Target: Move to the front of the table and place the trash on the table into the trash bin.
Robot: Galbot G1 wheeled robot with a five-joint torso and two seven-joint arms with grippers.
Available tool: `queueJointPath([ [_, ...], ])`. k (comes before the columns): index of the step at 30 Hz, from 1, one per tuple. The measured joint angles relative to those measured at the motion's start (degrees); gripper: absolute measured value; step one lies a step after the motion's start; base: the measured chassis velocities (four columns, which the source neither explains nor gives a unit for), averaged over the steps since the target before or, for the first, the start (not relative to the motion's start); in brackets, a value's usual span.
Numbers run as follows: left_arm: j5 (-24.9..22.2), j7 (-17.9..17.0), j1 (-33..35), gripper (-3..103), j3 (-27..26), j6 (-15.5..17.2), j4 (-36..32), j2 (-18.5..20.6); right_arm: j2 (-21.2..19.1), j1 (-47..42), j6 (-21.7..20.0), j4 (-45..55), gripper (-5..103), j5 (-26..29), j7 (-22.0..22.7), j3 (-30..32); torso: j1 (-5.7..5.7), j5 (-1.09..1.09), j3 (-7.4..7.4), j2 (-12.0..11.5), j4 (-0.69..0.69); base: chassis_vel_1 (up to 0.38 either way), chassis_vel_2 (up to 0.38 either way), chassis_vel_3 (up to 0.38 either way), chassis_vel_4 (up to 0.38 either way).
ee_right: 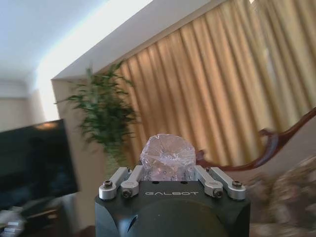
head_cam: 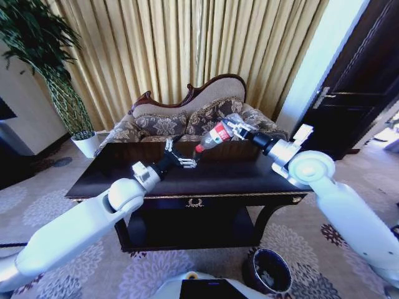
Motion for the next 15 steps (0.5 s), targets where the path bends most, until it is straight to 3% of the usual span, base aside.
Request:
queueJointPath([
  [1,0.0,0.0,0.0,100,0.0,0.0,0.0,0.0,0.0,0.0,0.0,0.0,30,0.0,0.0,0.0,0.0,0.0,0.0,0.0,0.0,0.0,0.0,0.0,0.0],
  [3,-1.67,-0.72,3.85,100,-6.05,1.67,0.33,0.09,-0.65,-2.01,1.82,-1.51,30,-9.01,1.93,1.53,0.0,0.0,0.0,0.0,0.01,0.0,0.0,0.0,0.0],
  [7,-4.29,-3.32,6.46,100,-10.37,4.71,0.57,-0.95,-0.79,-4.09,2.66,-1.97,28,-15.02,4.17,3.31,0.0,-0.01,0.0,0.0,0.01,0.0,0.0,0.0,0.0],
  [10,-6.42,-10.57,8.29,100,-14.91,9.29,1.12,-3.05,-0.84,-8.48,3.13,-1.88,28,-21.38,6.8,7.2,0.0,0.0,0.0,0.0,-0.01,0.0,0.0,0.0,0.0],
  [12,-6.43,-11.57,8.64,100,-15.77,10.08,1.22,-3.29,-0.85,-9.29,3.16,-1.84,28,-22.21,7.12,8.01,0.0,0.0,0.0,0.0,-0.02,0.0,0.0,0.0,0.0],
  [14,-6.87,-14.71,10.74,100,-20.39,14.31,1.29,-3.96,-0.88,-13.08,3.26,-1.39,28,-24.75,8.31,11.84,0.0,0.0,0.0,0.0,-0.01,0.0,0.0,0.0,0.0],
  [15,-6.87,-14.71,10.74,100,-20.39,14.31,1.29,-3.96,-0.88,-13.08,3.26,-1.39,28,-24.75,8.31,11.84,0.0,0.0,0.0,0.0,-0.01,0.0,0.0,0.0,0.0],
])
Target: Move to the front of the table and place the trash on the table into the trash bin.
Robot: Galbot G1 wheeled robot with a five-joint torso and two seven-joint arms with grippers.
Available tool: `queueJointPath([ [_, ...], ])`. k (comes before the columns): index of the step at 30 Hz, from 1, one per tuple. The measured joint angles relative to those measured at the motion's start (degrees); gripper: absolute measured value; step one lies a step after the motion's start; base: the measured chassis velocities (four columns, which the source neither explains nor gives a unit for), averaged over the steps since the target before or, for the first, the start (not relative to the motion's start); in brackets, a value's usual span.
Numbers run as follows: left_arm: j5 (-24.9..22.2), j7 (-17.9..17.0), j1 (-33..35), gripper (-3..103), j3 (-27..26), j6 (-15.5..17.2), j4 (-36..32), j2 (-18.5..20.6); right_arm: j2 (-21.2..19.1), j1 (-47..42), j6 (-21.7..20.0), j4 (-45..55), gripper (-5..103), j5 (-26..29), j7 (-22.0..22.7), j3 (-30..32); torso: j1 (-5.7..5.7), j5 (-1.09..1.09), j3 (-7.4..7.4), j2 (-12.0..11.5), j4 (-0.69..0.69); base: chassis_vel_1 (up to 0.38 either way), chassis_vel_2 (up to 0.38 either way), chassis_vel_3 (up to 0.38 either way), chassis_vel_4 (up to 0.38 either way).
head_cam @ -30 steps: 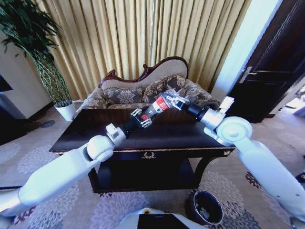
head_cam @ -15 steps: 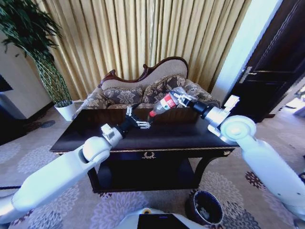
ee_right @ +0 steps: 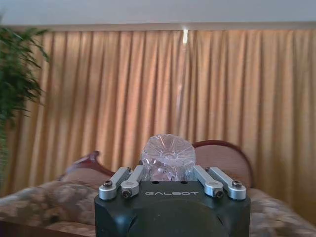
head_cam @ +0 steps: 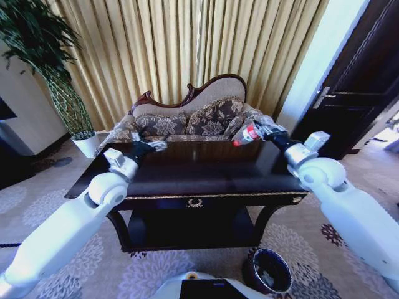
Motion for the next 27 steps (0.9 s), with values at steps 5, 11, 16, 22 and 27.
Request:
queueJointPath([
  [5,-3.57,-1.52,6.32,100,-11.6,4.92,-1.27,-0.03,-0.36,-6.66,0.17,0.64,28,-1.43,0.24,5.9,0.0,0.0,-0.01,0.0,0.01,0.0,0.0,0.0,0.0],
  [11,-5.93,-1.55,15.65,100,-24.97,8.08,-2.5,-1.07,-0.85,-10.51,-0.87,1.69,28,-1.34,1.0,9.64,-0.01,0.0,-0.01,0.01,0.03,0.0,0.0,0.0,0.0],
  [16,-7.07,-2.39,19.9,100,-30.51,9.63,-3.3,-2.19,-0.38,-13.21,-1.02,3.12,28,-1.35,1.15,11.24,0.0,0.0,0.0,0.01,0.01,0.0,0.0,0.0,0.0],
  [22,-7.37,-2.93,24.98,100,-36.43,10.29,-5.08,-4.01,0.45,-16.38,-2.17,5.9,28,-1.52,1.38,14.38,-0.01,0.0,-0.01,0.01,0.02,0.0,0.0,0.0,0.0],
  [27,-7.36,-2.92,27.77,100,-40.22,10.3,-5.82,-4.77,1.19,-19.1,-2.41,7.32,28,-1.51,1.42,17.29,-0.01,-0.01,-0.01,0.01,0.02,0.0,0.0,0.0,0.0],
])
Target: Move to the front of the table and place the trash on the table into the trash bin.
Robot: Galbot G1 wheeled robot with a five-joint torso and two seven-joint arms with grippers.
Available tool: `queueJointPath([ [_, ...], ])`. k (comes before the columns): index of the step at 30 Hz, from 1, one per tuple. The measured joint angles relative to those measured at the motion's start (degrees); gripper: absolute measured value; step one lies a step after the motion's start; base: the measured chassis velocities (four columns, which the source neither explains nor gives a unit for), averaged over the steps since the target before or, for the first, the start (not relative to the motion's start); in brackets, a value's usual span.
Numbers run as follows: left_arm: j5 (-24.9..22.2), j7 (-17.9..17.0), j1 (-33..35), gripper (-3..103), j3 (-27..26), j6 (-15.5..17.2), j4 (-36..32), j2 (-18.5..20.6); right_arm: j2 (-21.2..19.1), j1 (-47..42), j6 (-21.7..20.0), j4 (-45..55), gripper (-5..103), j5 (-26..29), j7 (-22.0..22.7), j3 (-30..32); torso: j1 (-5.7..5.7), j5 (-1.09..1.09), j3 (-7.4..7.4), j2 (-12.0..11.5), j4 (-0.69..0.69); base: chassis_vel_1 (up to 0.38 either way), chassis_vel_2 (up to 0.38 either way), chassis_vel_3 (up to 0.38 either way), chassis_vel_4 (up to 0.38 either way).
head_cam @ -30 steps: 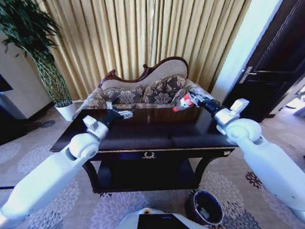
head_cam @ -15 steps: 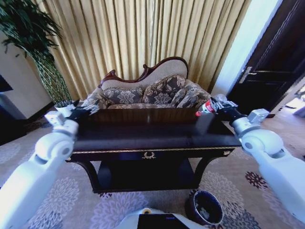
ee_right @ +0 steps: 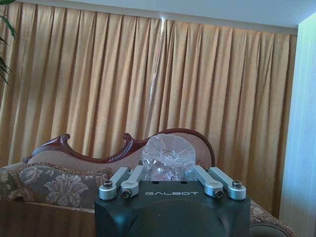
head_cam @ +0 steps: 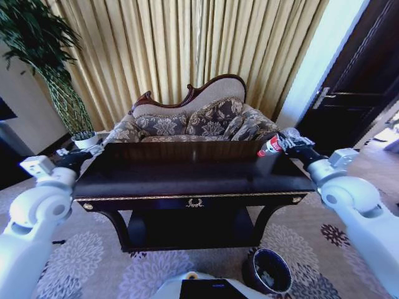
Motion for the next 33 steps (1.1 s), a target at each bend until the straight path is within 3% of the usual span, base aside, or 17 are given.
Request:
queueJointPath([
  [6,0.12,0.24,0.55,100,-0.17,-0.12,-1.32,-0.35,1.15,-4.03,-0.36,2.16,28,-0.07,0.0,2.9,0.0,0.02,0.0,0.0,-0.02,0.0,0.0,0.0,0.0],
  [33,0.46,0.39,-1.72,100,3.07,-0.12,-1.61,-0.42,0.28,-5.23,-0.27,3.71,28,0.74,0.34,4.51,0.01,0.01,0.0,0.0,-0.01,0.047,-0.045,-0.041,0.044],
])
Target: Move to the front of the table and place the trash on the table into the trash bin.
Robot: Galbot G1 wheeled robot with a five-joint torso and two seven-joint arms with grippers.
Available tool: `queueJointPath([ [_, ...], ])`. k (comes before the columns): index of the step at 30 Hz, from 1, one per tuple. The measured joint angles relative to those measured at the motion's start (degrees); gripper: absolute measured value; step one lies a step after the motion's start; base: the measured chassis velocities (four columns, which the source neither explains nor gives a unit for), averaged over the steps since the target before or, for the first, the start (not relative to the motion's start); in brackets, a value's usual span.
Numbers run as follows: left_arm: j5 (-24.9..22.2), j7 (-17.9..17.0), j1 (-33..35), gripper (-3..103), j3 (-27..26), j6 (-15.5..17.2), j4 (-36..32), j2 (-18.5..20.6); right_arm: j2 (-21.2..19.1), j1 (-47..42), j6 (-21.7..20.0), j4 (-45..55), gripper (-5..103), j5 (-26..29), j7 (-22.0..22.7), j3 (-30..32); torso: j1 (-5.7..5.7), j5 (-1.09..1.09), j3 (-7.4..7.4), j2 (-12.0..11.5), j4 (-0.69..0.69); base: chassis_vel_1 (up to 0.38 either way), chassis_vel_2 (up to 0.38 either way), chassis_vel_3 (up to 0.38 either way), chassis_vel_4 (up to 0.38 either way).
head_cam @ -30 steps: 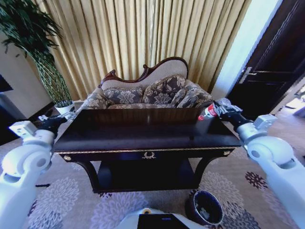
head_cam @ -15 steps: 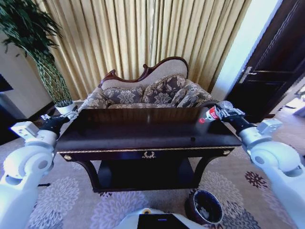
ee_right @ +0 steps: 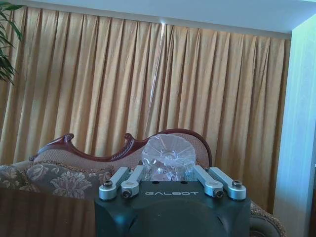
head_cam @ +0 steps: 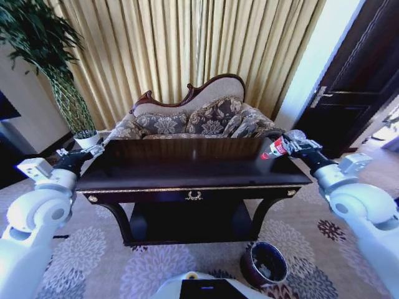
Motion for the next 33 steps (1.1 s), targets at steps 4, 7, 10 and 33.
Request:
queueJointPath([
  [4,0.05,0.01,-0.21,100,0.43,-0.07,0.1,-0.07,-0.13,-0.01,0.17,0.0,28,0.03,-0.02,0.03,-0.01,0.0,0.0,0.0,0.0,0.108,-0.106,-0.096,0.111],
  [7,0.08,0.02,-0.32,100,0.64,-0.1,0.11,-0.11,-0.23,0.13,0.27,-0.03,28,0.15,-0.03,0.02,0.0,0.0,0.0,0.0,0.0,0.109,-0.104,-0.104,0.102],
  [10,0.1,0.03,-0.33,100,0.71,-0.11,0.11,-0.12,-0.24,0.18,0.31,-0.04,28,0.27,-0.04,0.02,0.0,0.0,0.0,0.0,0.0,0.086,-0.117,-0.099,0.084],
  [33,0.99,0.14,-0.43,100,2.08,-0.23,-0.64,-0.26,0.61,-0.98,1.4,-0.6,28,0.7,-0.15,0.86,0.0,0.0,0.0,0.0,0.0,0.108,-0.111,-0.106,0.11],
])
